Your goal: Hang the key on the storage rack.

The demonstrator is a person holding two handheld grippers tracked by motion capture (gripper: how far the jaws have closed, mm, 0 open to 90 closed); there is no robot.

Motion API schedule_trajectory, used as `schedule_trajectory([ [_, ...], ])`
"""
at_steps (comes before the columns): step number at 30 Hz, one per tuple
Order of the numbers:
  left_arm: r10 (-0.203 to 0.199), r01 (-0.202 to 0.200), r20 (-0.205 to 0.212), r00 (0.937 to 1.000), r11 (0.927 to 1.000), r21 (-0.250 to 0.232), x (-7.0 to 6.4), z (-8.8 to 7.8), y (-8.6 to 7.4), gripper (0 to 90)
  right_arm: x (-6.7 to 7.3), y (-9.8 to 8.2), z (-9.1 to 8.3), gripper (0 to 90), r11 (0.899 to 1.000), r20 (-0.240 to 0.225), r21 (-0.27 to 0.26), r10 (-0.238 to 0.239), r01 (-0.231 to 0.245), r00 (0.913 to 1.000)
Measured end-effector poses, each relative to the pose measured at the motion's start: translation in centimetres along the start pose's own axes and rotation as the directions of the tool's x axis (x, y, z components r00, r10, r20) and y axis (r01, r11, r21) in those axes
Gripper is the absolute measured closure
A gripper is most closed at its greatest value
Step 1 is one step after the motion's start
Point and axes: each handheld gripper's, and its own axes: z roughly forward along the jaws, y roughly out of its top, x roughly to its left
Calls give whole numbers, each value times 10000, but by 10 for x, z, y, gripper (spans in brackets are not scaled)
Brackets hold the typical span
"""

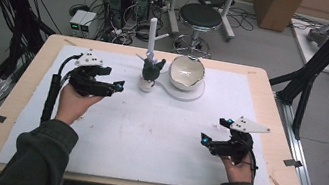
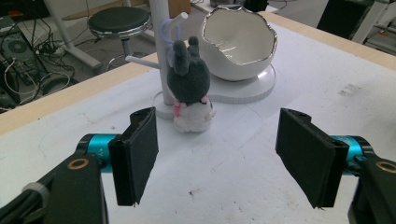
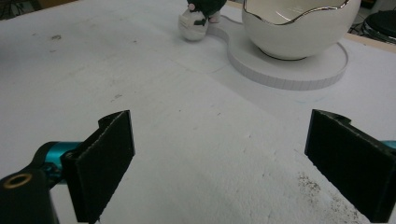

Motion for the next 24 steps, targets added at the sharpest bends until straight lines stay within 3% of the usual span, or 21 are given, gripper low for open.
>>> schedule_trajectory([
  [24,44,-45,-24,10000,9999,-144,-5,-19,-15,259,2,1,2,74,9999,12,97,38,-38,10000],
])
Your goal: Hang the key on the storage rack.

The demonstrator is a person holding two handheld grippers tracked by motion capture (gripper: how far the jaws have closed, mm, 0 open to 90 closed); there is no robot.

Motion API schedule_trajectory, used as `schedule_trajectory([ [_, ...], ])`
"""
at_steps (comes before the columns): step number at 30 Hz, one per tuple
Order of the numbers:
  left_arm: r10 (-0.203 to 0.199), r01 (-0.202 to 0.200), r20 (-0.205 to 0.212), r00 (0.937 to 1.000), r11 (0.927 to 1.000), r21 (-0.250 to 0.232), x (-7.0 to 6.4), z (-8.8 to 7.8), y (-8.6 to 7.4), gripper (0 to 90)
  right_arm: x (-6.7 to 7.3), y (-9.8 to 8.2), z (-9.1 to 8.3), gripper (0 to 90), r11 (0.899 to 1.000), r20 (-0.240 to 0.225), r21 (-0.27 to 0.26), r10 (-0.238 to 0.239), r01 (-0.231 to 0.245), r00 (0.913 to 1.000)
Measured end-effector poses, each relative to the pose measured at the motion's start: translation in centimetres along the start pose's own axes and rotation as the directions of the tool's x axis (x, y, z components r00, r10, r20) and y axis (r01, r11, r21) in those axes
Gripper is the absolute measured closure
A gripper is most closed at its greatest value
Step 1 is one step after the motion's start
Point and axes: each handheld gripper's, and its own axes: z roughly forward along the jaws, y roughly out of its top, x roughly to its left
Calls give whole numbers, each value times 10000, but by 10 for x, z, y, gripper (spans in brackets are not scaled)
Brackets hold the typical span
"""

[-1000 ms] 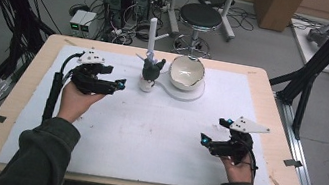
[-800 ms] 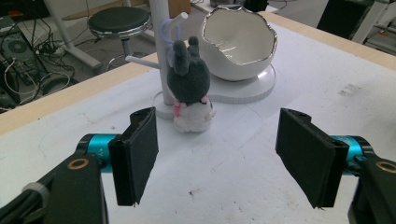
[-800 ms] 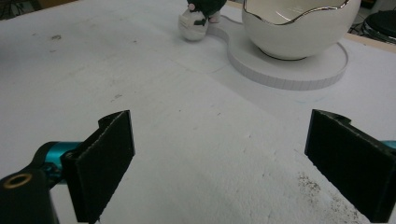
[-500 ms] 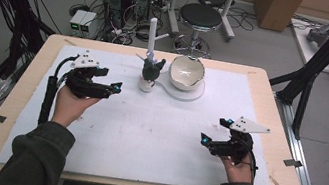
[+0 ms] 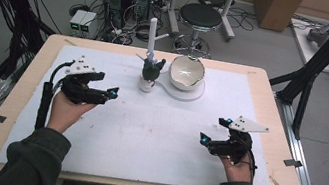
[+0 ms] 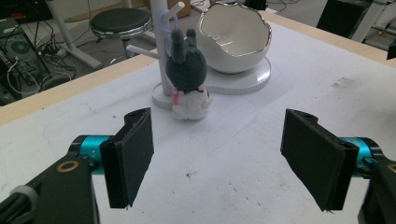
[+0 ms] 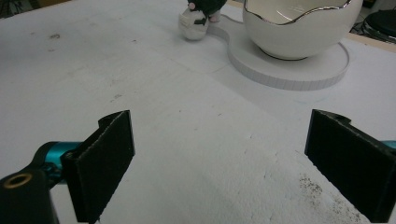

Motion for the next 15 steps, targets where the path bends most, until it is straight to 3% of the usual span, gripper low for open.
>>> schedule_trajectory([
  [15,4,-4,-3,10000,9998,-176,-3,-9,-7,256,-1,0,0,74,10000,24,-71,-64,64,10000],
])
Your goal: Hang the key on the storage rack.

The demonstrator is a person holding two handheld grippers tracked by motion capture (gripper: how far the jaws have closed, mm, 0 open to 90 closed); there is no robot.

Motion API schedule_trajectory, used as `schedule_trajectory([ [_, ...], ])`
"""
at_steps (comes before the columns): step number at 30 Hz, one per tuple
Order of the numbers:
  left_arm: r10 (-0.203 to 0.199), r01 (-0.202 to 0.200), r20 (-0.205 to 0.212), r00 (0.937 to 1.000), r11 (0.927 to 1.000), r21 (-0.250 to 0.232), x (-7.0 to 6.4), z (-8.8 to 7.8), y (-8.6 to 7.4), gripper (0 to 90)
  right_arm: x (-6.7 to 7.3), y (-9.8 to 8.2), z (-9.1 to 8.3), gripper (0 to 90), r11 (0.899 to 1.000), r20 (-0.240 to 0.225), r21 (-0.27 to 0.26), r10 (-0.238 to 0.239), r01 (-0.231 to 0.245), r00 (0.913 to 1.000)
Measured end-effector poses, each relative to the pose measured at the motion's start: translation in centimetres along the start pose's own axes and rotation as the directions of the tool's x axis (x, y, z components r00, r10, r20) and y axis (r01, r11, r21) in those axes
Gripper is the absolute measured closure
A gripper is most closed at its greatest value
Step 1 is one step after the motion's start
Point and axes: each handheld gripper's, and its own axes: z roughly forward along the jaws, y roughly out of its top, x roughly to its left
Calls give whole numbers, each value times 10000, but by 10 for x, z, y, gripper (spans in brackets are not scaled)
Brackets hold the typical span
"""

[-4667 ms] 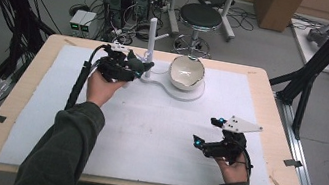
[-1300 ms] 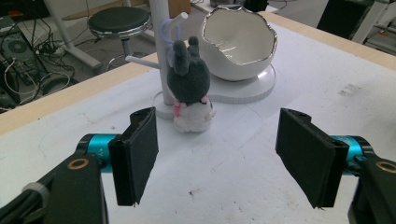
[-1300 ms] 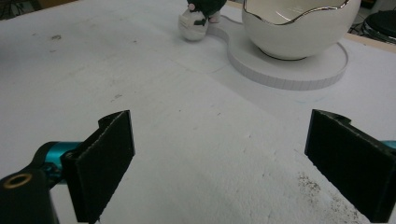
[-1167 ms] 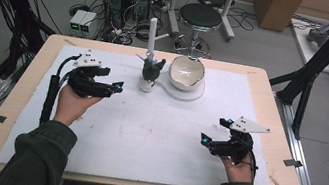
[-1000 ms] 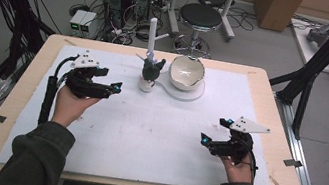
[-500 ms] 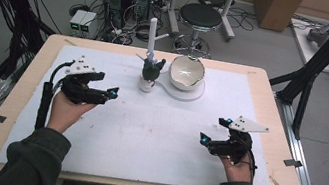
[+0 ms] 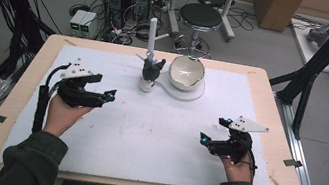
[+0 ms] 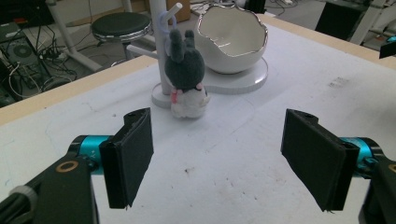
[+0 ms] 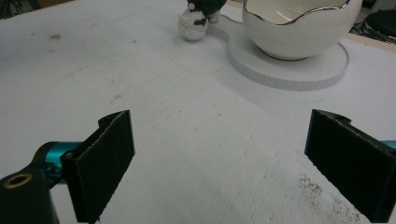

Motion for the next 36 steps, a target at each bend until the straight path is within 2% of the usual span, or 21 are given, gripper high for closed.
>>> schedule_trajectory([
  [15,177,-176,-90,9998,9998,136,-3,-9,-11,251,1,1,2,74,10000,-37,75,16,-15,10000],
  [21,73,-71,-106,9999,9999,130,-4,-12,-18,250,1,1,2,74,10000,-27,84,13,-13,10000],
  [36,327,-325,-99,9994,9993,193,-10,-21,-27,247,2,1,2,74,9999,-29,153,45,-45,10000],
])
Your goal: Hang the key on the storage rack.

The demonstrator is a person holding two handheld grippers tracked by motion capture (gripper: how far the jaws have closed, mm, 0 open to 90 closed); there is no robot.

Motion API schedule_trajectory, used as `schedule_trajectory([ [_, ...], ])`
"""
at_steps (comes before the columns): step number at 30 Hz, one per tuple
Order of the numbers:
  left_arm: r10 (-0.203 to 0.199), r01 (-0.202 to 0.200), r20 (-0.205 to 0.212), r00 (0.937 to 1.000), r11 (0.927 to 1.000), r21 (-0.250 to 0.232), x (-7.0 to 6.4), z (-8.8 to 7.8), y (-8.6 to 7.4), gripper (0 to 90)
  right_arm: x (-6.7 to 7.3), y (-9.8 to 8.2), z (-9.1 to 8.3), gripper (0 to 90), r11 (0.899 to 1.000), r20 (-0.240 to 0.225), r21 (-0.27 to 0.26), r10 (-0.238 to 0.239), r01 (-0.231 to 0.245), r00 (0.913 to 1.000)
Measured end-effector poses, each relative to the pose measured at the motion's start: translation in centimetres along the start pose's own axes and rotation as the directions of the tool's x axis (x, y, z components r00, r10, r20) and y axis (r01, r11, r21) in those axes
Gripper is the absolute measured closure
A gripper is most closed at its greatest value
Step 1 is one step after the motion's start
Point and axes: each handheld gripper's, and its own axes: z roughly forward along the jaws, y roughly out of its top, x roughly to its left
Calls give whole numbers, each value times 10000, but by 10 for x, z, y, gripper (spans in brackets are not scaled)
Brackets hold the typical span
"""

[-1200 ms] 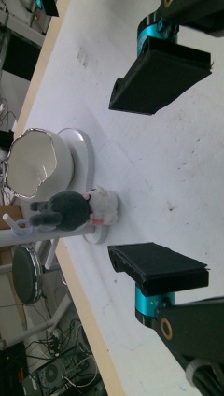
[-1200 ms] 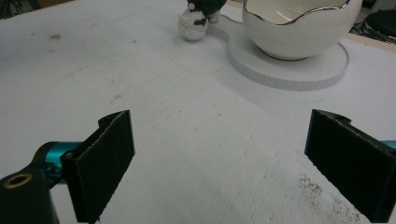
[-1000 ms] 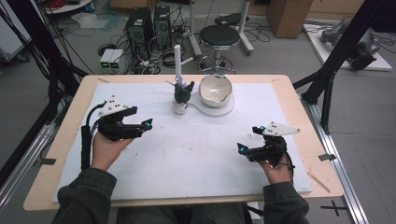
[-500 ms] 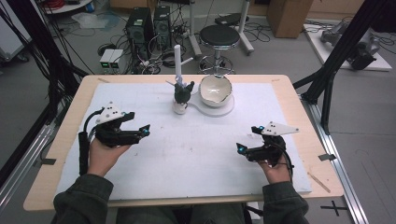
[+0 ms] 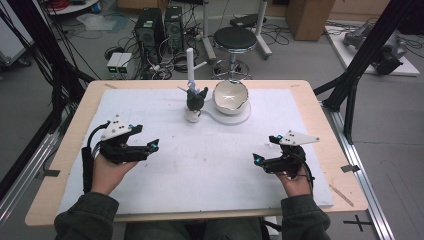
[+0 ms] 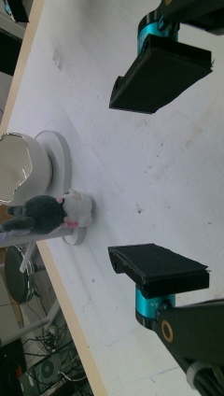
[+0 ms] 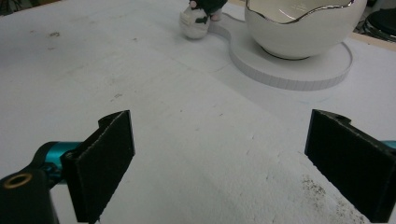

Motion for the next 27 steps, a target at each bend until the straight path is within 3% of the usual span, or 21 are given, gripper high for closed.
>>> schedule_trajectory([
  [27,-120,120,-137,9998,9999,19,-2,-18,-26,235,0,0,3,74,9999,-10,91,-123,123,9999],
])
